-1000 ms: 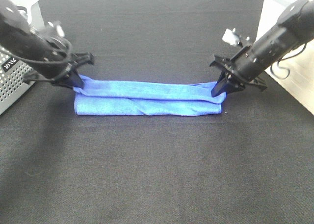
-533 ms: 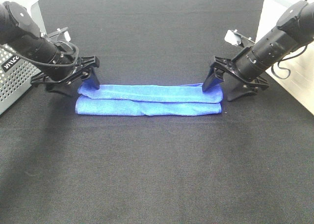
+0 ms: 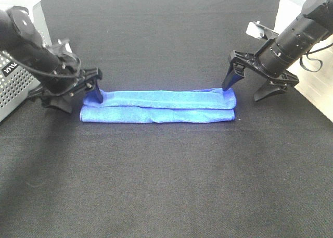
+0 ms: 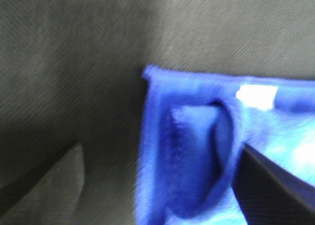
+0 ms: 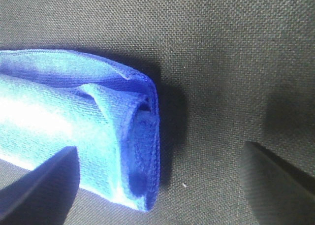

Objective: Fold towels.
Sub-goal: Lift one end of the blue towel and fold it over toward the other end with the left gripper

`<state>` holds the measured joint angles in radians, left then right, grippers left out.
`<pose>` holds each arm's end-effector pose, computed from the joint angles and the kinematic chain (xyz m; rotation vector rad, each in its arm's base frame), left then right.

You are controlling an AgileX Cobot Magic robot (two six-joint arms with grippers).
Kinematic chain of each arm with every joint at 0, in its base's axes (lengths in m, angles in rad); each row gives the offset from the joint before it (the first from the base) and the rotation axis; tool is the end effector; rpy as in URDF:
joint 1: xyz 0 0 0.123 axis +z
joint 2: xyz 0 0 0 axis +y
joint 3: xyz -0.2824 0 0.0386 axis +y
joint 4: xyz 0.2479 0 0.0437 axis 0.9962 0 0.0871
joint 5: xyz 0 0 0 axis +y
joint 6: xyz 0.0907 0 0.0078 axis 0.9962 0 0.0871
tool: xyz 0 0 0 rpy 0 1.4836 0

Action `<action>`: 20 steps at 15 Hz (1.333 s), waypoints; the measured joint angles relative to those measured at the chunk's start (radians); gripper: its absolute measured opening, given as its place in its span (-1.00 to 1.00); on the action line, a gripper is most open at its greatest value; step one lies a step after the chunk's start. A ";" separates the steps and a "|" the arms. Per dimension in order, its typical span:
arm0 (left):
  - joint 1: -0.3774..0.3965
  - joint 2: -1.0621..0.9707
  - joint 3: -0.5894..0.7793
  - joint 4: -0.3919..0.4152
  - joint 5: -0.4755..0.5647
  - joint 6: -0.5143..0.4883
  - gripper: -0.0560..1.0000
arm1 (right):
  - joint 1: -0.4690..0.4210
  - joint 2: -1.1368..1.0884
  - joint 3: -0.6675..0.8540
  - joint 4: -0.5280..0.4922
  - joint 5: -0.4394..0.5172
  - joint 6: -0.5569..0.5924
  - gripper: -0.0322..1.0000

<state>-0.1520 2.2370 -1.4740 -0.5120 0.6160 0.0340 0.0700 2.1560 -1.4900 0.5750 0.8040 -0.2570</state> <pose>0.4344 -0.0927 0.0991 -0.2757 2.8308 -0.5284 0.4292 0.0659 0.1377 0.0557 2.8525 0.6241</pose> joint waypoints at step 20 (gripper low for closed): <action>-0.214 -0.085 -0.390 0.321 0.324 -0.282 -0.73 | 0.000 0.000 0.000 -0.001 0.048 0.001 0.66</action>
<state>-0.3660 2.1520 -1.8640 -0.1910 0.9400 -0.2480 0.0700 2.1560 -1.4900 0.5740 0.8520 -0.2560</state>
